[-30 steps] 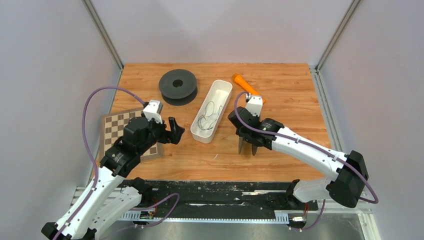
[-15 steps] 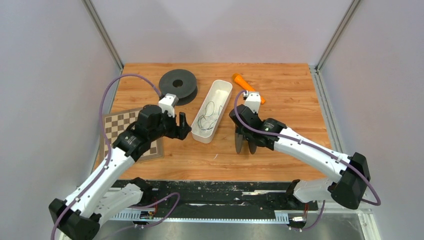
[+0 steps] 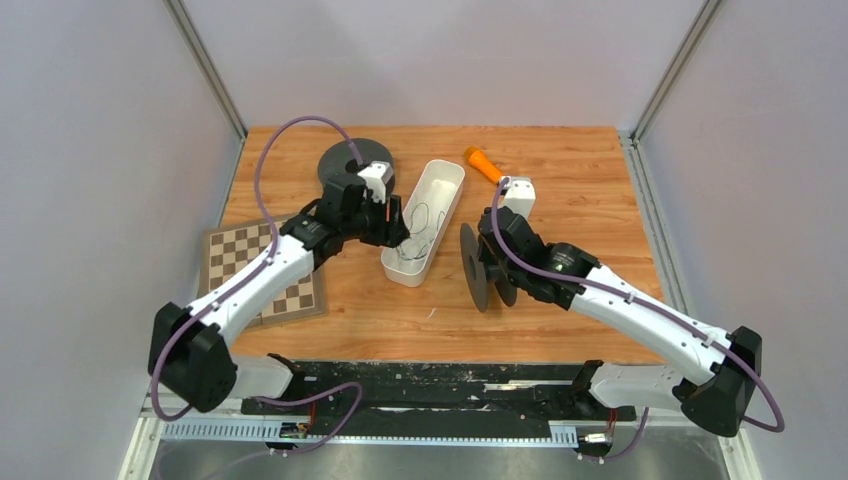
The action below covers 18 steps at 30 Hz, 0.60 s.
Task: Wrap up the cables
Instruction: Place the cable reel at the center of the board.
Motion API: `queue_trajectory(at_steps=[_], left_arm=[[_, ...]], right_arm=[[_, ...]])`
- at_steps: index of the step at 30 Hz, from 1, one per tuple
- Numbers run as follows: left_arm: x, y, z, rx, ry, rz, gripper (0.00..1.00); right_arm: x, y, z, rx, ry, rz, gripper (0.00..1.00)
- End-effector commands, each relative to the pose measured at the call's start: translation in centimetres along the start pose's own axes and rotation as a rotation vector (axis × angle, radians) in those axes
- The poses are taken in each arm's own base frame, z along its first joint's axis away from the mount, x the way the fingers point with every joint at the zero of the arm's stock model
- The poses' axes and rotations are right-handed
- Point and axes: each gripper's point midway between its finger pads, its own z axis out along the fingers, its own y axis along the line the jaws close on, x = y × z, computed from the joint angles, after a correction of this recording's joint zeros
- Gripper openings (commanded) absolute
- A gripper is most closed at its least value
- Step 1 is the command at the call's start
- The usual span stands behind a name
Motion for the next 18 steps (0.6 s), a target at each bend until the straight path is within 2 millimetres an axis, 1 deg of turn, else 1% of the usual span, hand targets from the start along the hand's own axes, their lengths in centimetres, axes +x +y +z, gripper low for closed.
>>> queue_trajectory(at_steps=[1,2,3,4,5,8,13,15,18], left_arm=[[-1.8,-1.2,2.9,0.034,-0.018,-0.118,0.65],[-2.1,-1.4,3.5,0.035,-0.023,-0.137,0.65],[-1.5,-1.1,4.5,0.021,-0.002,-0.148,0.64],[-1.7,-1.3,4.9,0.020,-0.004,-0.171,0.64],[-1.2,-1.1,5.8,0.012,0.016,-0.186,0.64],[-1.1,-1.4,7.7,0.019,0.034,-0.249,0.62],[-1.2,-1.5,9.7,0.017,0.036,-0.316,0.59],[-1.0,-1.5,10.4,0.011,0.042,-0.340,0.59],[-0.2,-0.9,11.7,-0.019,0.058,-0.376,0.58]], right_arm=[[-0.9,1.1,-0.8,-0.087,-0.029,-0.018,0.20],[-0.8,1.3,-0.9,-0.104,-0.027,-0.026,0.21],[-0.6,1.4,-0.9,-0.116,-0.022,-0.037,0.22],[-0.4,1.5,-1.1,-0.131,-0.016,-0.048,0.22],[-0.2,1.5,-1.2,-0.142,-0.011,-0.056,0.23],[-0.2,1.7,-2.0,-0.189,-0.009,-0.067,0.25],[-1.5,1.7,-4.3,-0.267,-0.059,-0.064,0.26],[-2.1,1.5,-5.3,-0.291,-0.086,-0.056,0.27],[-2.9,1.2,-6.5,-0.321,-0.120,-0.052,0.27]])
